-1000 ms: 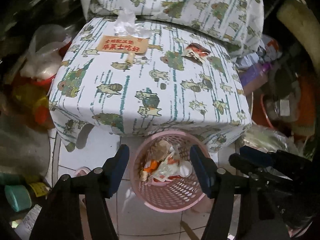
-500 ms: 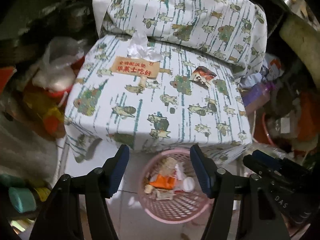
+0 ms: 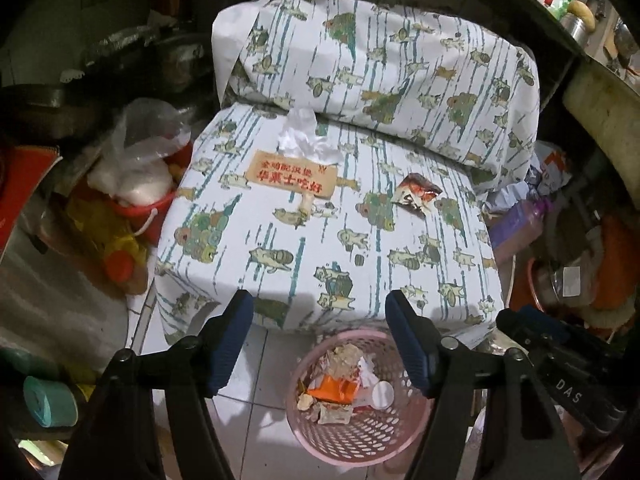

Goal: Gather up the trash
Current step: 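Move both open tools back over the stool toward the remaining trash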

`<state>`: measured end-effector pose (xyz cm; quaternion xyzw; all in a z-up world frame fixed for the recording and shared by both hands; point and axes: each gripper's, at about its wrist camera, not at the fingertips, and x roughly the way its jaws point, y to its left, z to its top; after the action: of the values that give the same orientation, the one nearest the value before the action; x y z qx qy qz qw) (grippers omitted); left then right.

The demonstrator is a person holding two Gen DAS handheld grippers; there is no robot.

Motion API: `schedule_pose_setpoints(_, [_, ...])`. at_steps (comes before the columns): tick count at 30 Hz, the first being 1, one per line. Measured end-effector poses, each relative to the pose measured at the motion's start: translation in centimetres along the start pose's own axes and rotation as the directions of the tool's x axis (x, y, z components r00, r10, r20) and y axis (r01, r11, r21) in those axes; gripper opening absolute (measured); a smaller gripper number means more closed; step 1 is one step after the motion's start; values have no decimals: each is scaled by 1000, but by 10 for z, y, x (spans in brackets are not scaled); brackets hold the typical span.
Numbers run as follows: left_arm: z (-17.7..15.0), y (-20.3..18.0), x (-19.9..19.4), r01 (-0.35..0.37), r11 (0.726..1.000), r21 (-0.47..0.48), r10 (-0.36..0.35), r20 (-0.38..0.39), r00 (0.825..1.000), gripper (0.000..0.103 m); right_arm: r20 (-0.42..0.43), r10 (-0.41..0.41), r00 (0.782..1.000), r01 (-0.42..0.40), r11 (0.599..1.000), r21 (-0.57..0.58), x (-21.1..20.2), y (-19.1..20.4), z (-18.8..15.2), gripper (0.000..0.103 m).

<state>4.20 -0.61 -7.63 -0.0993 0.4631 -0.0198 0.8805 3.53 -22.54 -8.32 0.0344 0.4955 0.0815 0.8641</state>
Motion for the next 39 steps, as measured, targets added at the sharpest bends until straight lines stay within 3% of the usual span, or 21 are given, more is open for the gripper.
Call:
schedule_pose_setpoints(6, [8,9,-7,-17,999,-30,18,36,999,80,56,-39,998,40,999,-22,-8,2,8,48])
schedule_pose_setpoints(8, [9,11,-7,-38,999,-34,40,36,999,89,55,-30,998,31,1000,-7,-8,0,11,48])
schedule_pose_setpoints(18, [10,12,-7,-89,996,-24,90,53,994,89,113,-46,993,44,999,26,-19,-6,21,56])
schedule_pose_setpoints(23, [11,7,-14,-228,974,9,226,122,967,89,117,-55,992,51,998,36,-21,-10,22,56])
schedule_pose_setpoints(28, [15,8,-19,-185,983,-12,186,118,976,89,123,-41,992,37,998,41,-23,-11,21,56])
schedule_pose_setpoints(31, [18,3,-20,-210,978,12,207,116,971,89,129,-51,990,48,999,23,-24,-6,19,57])
schedule_pose_setpoints(34, [35,-7,-29,-149,988,49,143,97,985,89,136,-53,989,50,998,26,-27,-4,24,57])
schedule_pose_setpoints(39, [81,-22,-59,-160,985,60,144,211,967,89,171,-56,984,46,997,62,-46,-5,61,57])
